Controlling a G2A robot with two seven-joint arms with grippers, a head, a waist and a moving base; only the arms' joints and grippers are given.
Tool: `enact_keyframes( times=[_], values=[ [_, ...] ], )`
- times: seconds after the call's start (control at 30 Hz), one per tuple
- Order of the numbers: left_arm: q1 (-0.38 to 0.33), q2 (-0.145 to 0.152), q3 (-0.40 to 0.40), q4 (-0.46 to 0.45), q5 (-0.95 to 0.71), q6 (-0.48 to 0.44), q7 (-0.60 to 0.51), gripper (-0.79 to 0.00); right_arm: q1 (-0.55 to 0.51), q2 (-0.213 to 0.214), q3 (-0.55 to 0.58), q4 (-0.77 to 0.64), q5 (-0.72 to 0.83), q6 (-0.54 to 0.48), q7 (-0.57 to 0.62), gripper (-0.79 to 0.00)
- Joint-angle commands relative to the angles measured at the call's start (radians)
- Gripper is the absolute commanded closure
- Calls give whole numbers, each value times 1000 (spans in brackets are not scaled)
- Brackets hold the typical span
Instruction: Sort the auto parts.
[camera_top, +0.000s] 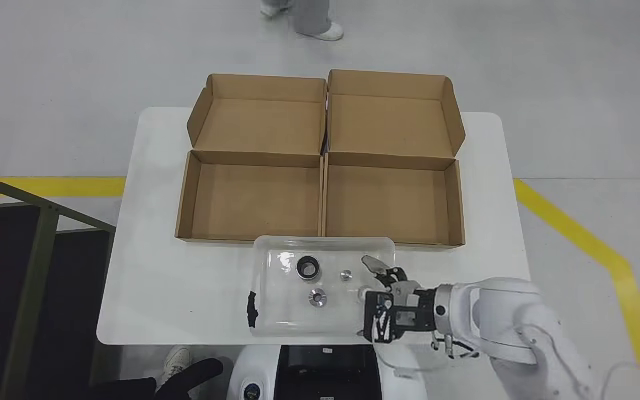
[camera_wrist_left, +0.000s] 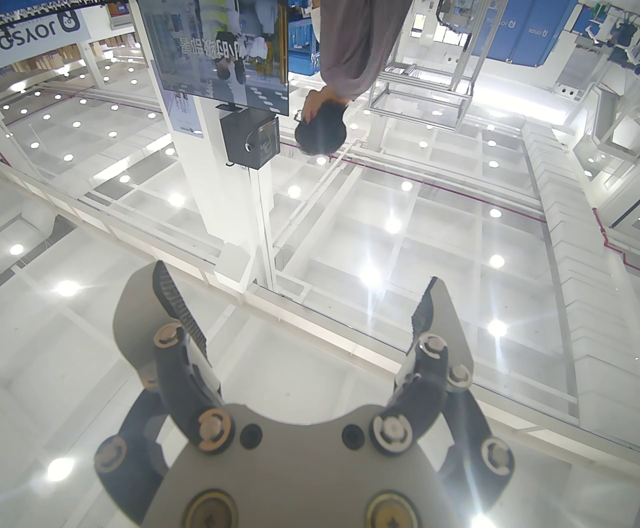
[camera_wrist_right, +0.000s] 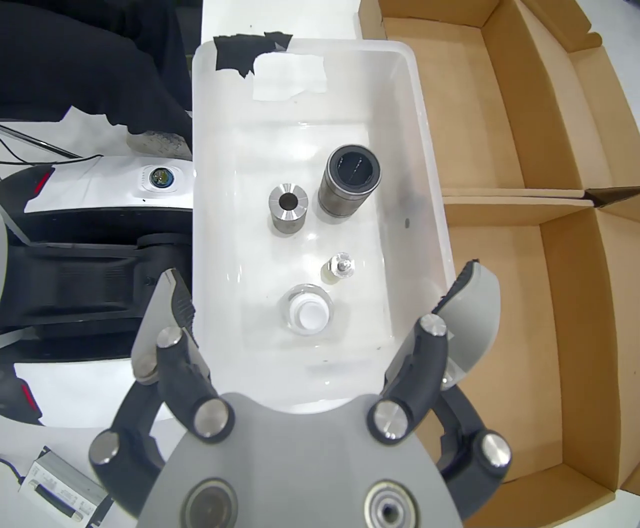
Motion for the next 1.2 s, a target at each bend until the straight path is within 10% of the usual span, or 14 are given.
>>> enact_keyframes(
  times=[0.0,0.87,1.17],
  values=[
    [0,0,0,0,0,0,0,-785,14,14,-14,12,0,0,-1,-785],
    [0,0,0,0,0,0,0,-785,159,111,-165,116,89,86,86,-659],
    [0,0,0,0,0,0,0,-785,192,128,-197,131,105,103,103,-459]
  ],
)
